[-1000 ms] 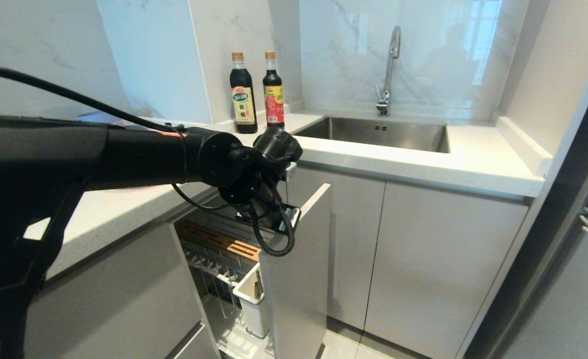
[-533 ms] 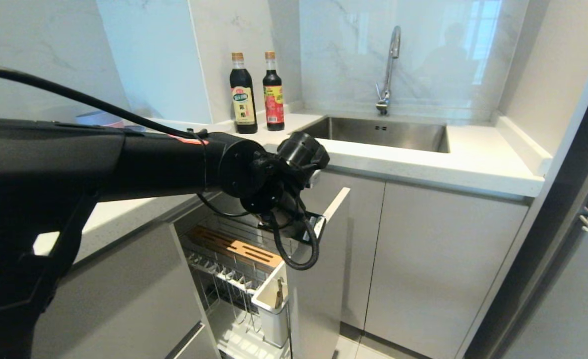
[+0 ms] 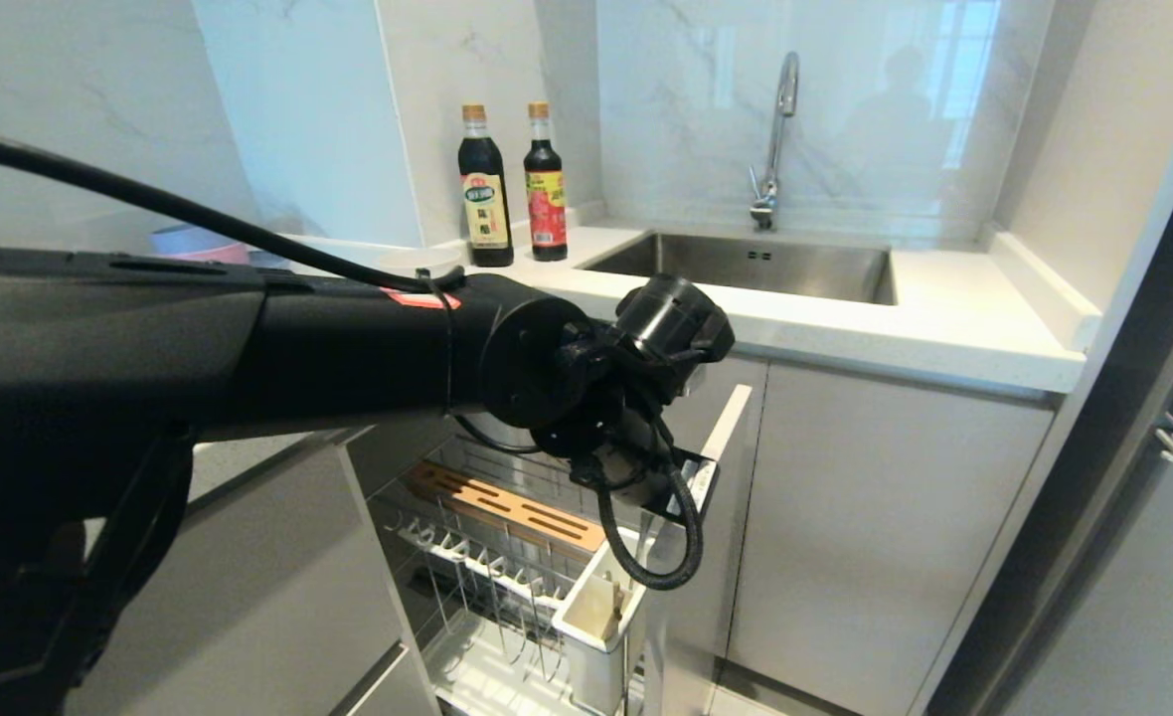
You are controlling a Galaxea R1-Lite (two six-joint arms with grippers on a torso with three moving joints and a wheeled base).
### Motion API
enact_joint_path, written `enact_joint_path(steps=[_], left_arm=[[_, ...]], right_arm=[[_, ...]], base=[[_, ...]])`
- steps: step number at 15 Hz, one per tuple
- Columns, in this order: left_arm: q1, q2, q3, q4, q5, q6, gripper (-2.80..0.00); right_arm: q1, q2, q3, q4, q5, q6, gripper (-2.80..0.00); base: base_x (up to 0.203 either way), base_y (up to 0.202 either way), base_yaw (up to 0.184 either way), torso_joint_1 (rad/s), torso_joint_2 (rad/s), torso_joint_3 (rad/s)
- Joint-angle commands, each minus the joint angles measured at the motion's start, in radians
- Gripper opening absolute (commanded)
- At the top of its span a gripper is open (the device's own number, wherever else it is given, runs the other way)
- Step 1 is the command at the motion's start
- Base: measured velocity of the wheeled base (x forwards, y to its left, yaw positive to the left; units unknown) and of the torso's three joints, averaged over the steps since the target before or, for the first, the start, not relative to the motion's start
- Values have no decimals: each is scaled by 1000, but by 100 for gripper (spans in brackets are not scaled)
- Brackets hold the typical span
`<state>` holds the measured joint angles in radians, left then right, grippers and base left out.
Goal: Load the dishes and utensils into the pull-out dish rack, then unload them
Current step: Open the cupboard
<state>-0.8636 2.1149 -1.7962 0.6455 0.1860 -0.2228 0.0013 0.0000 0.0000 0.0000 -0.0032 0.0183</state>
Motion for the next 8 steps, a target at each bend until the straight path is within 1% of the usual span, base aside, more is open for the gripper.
enact_joint_path(steps=[1,6,8], left_arm=[[-9,-1,0,3,3,-1,-280],[-8,-4,0,5,4,-6,-280],[0,-13,0,5,13,-31,-280]], right_arm=[[0,0,2,0,0,0,-280],[0,0,2,0,0,0,-280],[0,0,2,0,0,0,-280]], base=[[0,0,0,0,0,0],[0,0,0,0,0,0],[0,0,0,0,0,0]])
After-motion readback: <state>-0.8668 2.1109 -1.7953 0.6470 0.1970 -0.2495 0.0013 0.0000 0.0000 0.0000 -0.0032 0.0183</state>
